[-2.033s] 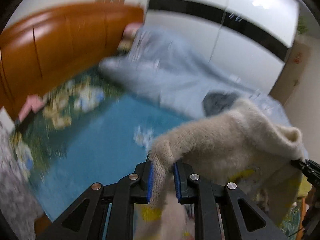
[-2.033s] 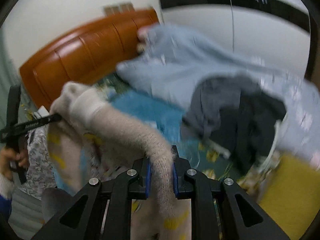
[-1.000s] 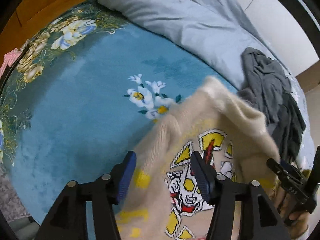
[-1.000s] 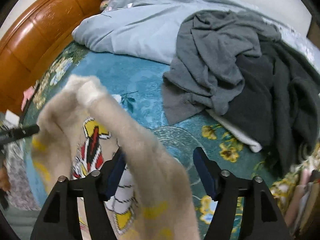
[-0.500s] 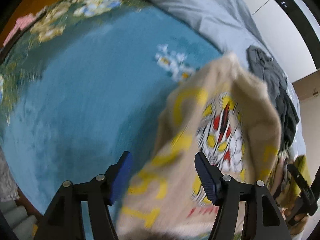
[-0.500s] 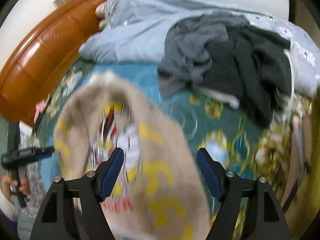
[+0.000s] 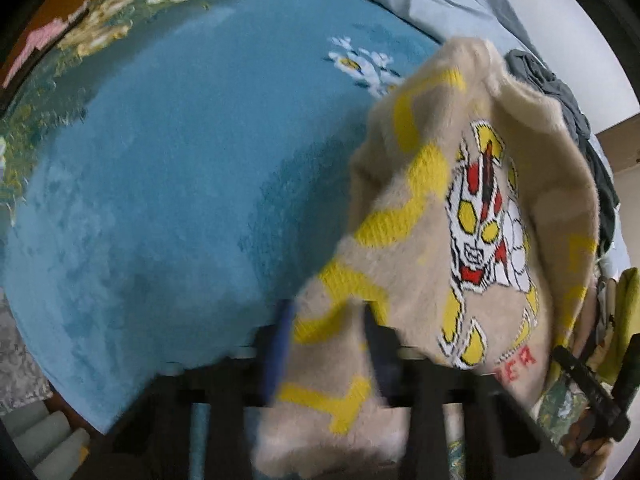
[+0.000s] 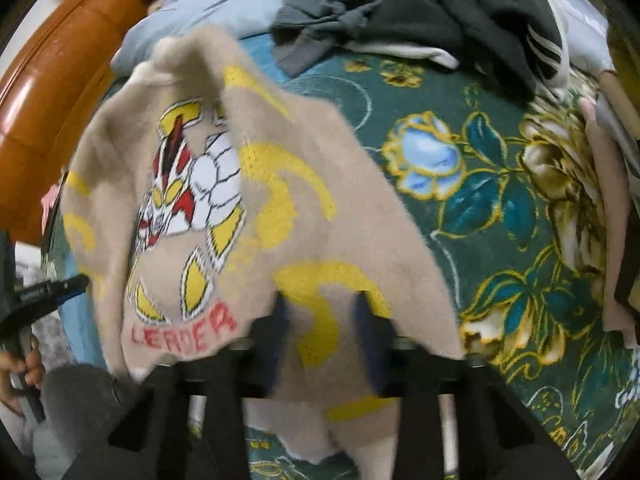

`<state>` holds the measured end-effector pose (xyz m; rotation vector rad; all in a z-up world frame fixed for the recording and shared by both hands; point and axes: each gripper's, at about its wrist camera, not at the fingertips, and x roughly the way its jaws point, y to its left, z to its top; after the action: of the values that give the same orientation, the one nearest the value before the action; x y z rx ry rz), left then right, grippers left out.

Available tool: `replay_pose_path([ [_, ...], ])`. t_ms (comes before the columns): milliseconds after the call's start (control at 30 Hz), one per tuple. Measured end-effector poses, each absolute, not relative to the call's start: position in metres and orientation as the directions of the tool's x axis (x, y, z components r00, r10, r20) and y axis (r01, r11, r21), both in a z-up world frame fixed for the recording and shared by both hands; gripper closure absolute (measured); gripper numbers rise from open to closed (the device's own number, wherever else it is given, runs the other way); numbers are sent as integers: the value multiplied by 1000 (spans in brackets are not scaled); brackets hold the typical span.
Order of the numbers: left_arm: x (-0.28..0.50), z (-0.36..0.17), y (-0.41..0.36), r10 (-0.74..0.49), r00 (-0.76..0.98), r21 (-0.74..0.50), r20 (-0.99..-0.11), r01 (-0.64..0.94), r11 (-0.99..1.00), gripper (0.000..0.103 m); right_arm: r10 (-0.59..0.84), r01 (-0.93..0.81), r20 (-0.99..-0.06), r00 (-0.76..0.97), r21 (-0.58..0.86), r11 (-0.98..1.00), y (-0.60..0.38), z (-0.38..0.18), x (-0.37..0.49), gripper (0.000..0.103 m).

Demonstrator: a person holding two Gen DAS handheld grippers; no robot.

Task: Fold clothes
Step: 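Lift and shake the sweater out with both grippers over the blanket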

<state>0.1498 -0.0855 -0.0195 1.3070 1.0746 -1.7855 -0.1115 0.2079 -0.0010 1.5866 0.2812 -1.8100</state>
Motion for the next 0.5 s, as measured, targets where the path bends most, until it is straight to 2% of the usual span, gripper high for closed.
replay_pose_path([
  [33,149,-16,-87,-60,-276,-222,-959,869,-441,91,-360,625,-933,-5,278,-729,207,1,-115,93],
  [133,143,-2,-95,-117,-278,-198,-954,870,-452,98,-356,637,-931,-80,227,-736,202,18,-136,95],
  [233,135,16,-109,-156,-285,-187,-946,870,-457,99,-368,619,-918,-149,204,-758,197,39,-166,95],
  [367,127,26,-122,-150,-304,-205,-941,863,-461,98,-357,591,-898,-257,146,-793,184,68,-220,95],
  [500,112,15,-124,-73,-333,-258,-940,835,-485,97,-292,574,-903,-314,64,-816,164,78,-263,95],
])
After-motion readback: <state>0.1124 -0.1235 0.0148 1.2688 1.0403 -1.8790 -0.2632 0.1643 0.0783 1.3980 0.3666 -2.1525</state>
